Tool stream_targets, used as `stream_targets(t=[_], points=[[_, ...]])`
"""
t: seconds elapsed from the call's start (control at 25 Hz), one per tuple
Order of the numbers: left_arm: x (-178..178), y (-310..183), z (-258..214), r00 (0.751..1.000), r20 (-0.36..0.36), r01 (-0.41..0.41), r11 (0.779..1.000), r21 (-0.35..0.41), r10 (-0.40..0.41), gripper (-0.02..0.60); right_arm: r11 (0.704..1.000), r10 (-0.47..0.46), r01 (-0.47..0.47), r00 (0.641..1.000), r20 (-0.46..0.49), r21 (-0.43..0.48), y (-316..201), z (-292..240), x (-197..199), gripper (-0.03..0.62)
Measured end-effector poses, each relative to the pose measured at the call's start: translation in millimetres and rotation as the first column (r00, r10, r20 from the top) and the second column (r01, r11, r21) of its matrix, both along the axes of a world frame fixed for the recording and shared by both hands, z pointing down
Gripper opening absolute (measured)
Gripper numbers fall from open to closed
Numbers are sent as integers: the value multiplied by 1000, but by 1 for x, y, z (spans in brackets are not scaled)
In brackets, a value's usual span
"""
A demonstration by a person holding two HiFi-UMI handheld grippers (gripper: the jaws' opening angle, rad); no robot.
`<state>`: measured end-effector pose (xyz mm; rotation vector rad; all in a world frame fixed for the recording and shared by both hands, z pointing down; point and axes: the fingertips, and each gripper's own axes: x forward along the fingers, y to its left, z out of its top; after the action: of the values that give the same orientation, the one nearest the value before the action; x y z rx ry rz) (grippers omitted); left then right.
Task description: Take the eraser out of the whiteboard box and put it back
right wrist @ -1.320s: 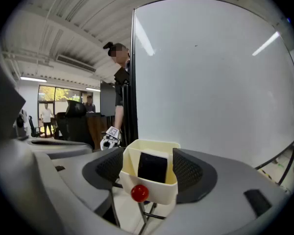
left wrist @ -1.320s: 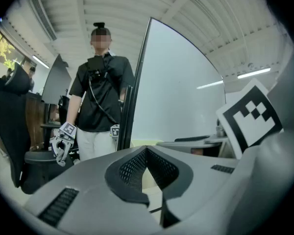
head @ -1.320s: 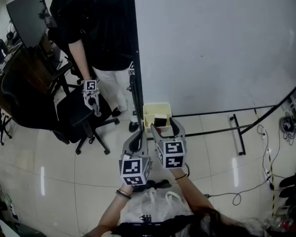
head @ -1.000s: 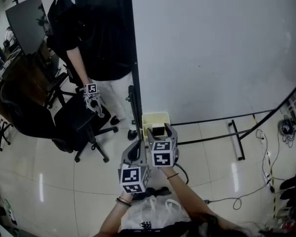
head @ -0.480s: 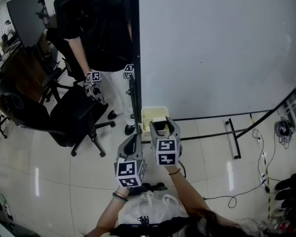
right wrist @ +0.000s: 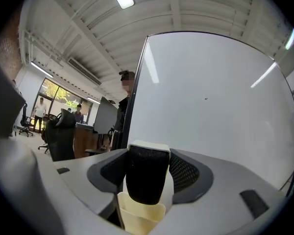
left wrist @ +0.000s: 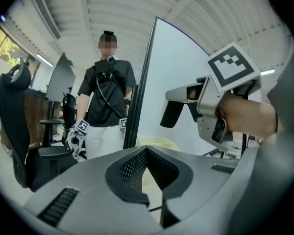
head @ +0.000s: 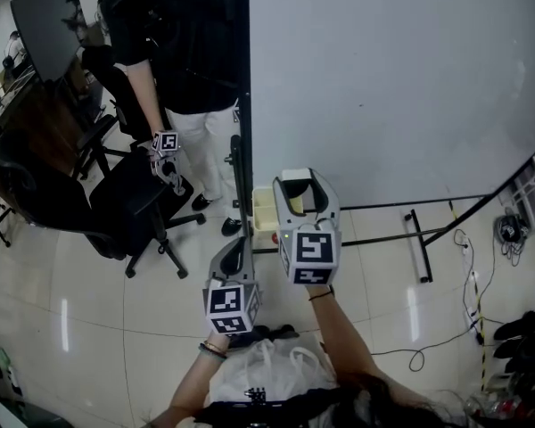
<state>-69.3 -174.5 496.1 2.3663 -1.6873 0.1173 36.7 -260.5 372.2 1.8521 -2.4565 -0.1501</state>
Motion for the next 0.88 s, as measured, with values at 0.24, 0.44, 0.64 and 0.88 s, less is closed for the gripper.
stream_targets(t=[0.24, 0.44, 0.64, 0.88], points=[[-5, 2, -2, 1000, 1, 23, 1000, 9, -23, 3, 999, -4, 3, 1000, -7, -43, -21, 13, -8, 261], [-17, 5, -3, 999, 14, 33, 999, 7, -34, 3, 999, -3, 3, 1000, 5, -40, -14, 14, -6, 261], [-11, 6, -16, 995, 97, -6, 1000, 30, 3, 3, 999, -1, 1, 1000, 5, -53, -15, 20, -4, 261], [-3, 4, -23, 998, 63, -12, 994, 104, 6, 3, 998, -8, 8, 1000, 3, -61, -20, 26, -5, 255]])
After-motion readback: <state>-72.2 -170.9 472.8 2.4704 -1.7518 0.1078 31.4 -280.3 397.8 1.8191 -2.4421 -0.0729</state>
